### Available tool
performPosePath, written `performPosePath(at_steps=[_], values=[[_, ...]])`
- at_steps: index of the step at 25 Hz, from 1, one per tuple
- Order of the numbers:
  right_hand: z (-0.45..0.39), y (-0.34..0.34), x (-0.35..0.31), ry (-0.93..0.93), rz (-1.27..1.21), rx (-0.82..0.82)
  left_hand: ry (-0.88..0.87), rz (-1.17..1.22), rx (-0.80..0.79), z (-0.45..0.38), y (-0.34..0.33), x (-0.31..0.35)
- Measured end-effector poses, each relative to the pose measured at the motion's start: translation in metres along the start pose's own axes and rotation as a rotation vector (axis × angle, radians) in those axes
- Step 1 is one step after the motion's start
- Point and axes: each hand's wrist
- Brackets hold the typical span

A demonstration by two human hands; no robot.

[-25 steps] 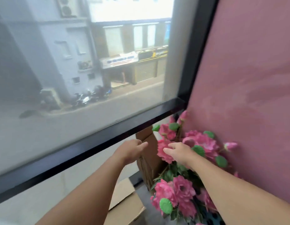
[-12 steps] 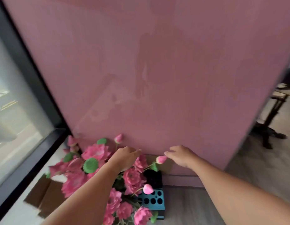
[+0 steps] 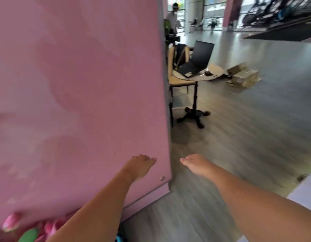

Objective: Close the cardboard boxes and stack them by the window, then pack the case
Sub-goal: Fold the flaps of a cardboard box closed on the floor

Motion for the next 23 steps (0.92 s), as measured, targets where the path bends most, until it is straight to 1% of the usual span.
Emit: performPosePath(at_steps=[2,5,8,13,16,19,23], values=[[-0.005,0.032,0.035,-0.066,-0.078,0.044,-0.071,-0.066,-0.081,-0.044,-0.007,0.043],[-0.021,0.075,0.075,-0.167,-0.126,0.125,-0.182,-0.147,-0.138,-0.110,-0.008,0.092],[-0.045,0.119,0.102,-0.253,-0.131,0.138,-0.255,-0.176,-0.184,-0.186,-0.008,0.140],[-0.075,0.205,0.125,-0.389,-0.256,0.285,-0.402,-0.243,-0.331,-0.305,0.016,0.236],[-0.092,0.260,0.138,-0.418,-0.324,0.351,-0.480,-0.262,-0.394,-0.362,0.023,0.301],[-0.113,0.323,0.166,-0.429,-0.383,0.417,-0.528,-0.288,-0.439,-0.417,0.021,0.373],[-0.147,0.415,0.224,-0.434,-0.348,0.465,-0.619,-0.338,-0.419,-0.497,0.016,0.464]])
Point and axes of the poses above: each hand's wrist, its own z-axis away from the middle knuckle, its own y-axis out of the back of the hand, x = y × z, and after that the axes turned 15 degrees about -x, right-handed
